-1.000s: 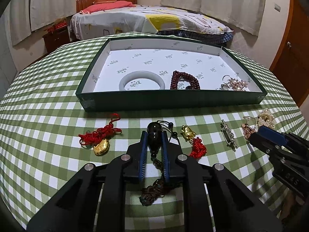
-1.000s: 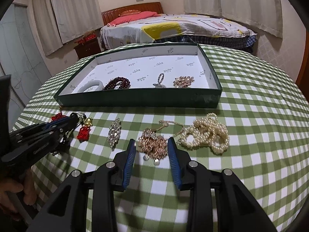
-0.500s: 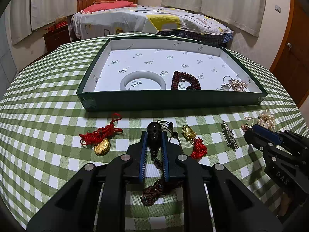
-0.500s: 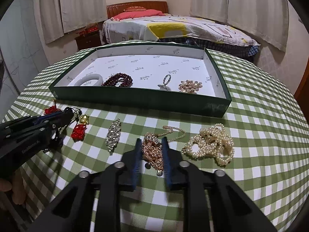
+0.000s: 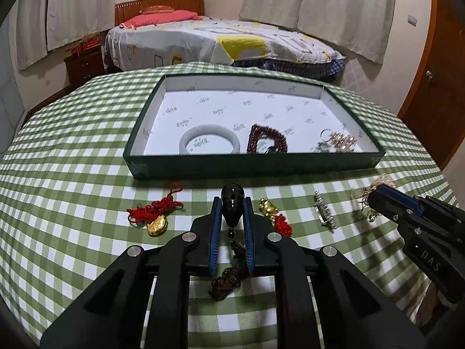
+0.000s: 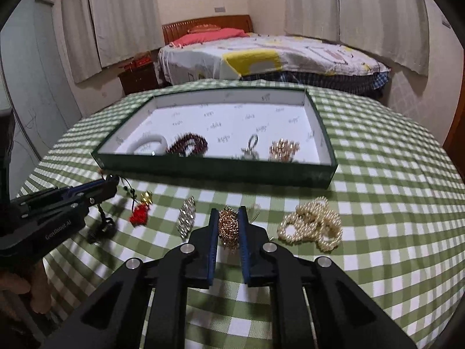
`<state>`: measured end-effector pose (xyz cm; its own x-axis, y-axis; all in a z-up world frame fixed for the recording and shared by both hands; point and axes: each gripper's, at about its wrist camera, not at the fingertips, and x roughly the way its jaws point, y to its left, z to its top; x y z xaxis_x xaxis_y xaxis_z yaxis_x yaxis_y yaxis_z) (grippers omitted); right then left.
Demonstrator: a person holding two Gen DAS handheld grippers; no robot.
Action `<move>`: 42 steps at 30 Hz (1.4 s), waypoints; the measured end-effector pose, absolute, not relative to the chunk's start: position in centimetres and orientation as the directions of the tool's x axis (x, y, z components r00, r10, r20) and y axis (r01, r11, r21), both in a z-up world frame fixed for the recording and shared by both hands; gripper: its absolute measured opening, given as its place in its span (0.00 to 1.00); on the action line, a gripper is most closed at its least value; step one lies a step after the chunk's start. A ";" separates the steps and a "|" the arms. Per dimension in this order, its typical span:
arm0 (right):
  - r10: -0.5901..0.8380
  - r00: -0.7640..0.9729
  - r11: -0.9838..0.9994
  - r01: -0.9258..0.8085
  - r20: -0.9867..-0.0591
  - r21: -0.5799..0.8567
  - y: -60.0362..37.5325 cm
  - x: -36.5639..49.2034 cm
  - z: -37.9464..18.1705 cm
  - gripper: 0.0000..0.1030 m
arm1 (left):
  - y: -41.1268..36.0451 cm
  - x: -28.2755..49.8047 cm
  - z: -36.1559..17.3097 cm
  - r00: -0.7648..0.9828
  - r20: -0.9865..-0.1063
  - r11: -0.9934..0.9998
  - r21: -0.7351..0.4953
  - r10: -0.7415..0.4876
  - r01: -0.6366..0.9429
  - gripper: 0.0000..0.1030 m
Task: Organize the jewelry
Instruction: 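Grasp the gold chain necklace with the right tool, then lower the black pendant into the box with the left tool while the right tool lowers the gold chain there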
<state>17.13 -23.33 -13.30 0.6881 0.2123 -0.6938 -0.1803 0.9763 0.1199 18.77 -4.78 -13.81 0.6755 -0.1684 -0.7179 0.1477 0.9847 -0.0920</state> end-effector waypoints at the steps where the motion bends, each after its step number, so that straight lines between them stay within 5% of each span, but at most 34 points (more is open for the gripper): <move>1: 0.214 0.695 0.976 -0.181 -0.686 0.121 -23.4 17.0 -12.9 0.13 | -4.8 18.7 -13.6 0.678 -0.715 0.984 -0.094 -0.171 0.149 0.14; 18: 0.236 0.812 0.972 -0.201 -0.534 0.125 -24.5 18.1 -5.3 0.13 | -4.5 18.2 -6.5 0.773 -0.599 0.978 -0.121 -0.210 0.172 0.14; 28: 0.219 0.865 0.976 -0.190 -0.451 0.109 -25.7 23.8 -3.1 0.13 | -3.5 24.3 -4.1 0.821 -0.540 0.982 -0.114 -0.188 0.150 0.14; 42: 0.172 0.759 0.985 -0.135 -0.628 0.107 -27.3 31.9 -11.6 0.13 | -3.0 34.9 -13.0 0.671 -0.731 0.992 -0.084 -0.123 0.091 0.14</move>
